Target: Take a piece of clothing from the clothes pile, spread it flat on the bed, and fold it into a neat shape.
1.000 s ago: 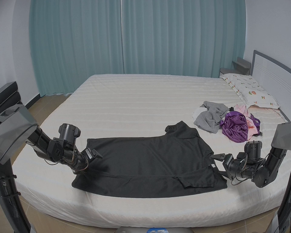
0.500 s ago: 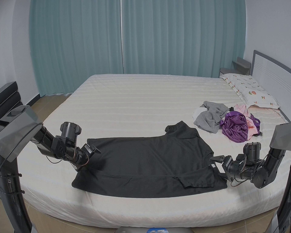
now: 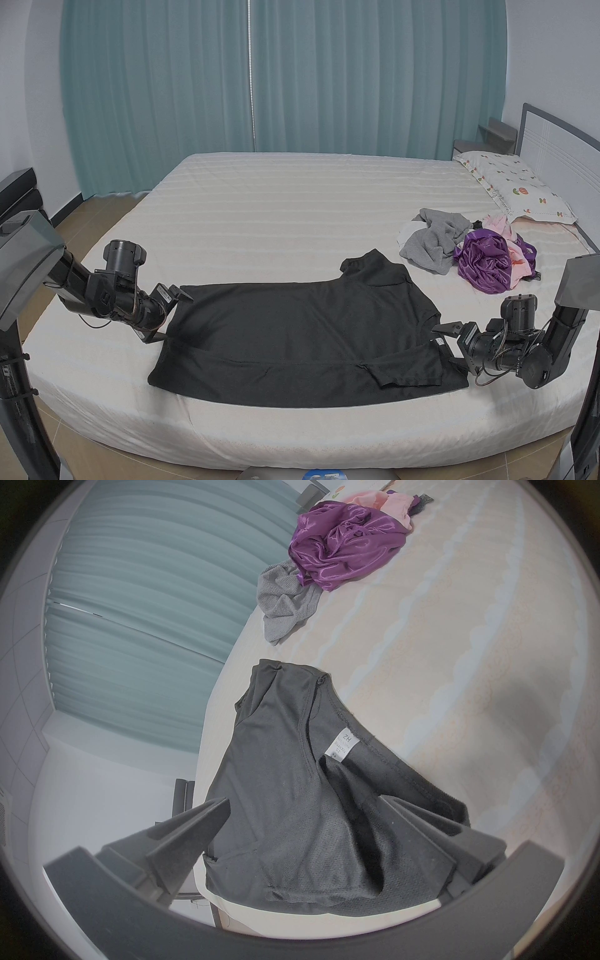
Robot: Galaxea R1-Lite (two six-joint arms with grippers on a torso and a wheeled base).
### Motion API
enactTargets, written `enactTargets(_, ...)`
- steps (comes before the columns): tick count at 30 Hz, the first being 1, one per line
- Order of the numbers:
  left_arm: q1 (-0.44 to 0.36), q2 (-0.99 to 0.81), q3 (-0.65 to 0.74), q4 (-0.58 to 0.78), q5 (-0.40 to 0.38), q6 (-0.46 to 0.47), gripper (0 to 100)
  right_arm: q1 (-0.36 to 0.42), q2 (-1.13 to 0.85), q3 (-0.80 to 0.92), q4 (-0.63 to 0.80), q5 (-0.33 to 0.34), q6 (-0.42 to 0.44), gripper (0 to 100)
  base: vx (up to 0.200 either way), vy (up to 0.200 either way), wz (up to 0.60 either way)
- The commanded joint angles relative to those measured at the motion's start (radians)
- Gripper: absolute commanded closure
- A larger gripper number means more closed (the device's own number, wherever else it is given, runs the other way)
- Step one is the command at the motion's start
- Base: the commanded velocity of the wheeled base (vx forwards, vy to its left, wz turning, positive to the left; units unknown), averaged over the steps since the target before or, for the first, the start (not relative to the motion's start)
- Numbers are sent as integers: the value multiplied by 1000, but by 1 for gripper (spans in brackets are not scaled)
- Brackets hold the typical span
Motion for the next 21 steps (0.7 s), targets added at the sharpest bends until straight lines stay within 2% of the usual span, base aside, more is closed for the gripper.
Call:
enactTargets(1,13,-34,23,-4,-27,12,0,0,1,0,-1,1,0,0,0,0,0)
enactTargets(3,13,-32,31,-4,-36,15,0,0,1,1,-1,1,0,0,0,0,0)
enactTargets(9,19,-11,74,-31,-100,181,0,2,4,1,1,1,0,0,0,0,0)
enactTargets(16,30,32,126,-187,-96,279,0,5,6,0,1,1,0,0,0,0,0)
enactTargets(21,30,47,146,-213,-94,335,0,6,6,1,1,1,0,0,0,0,0)
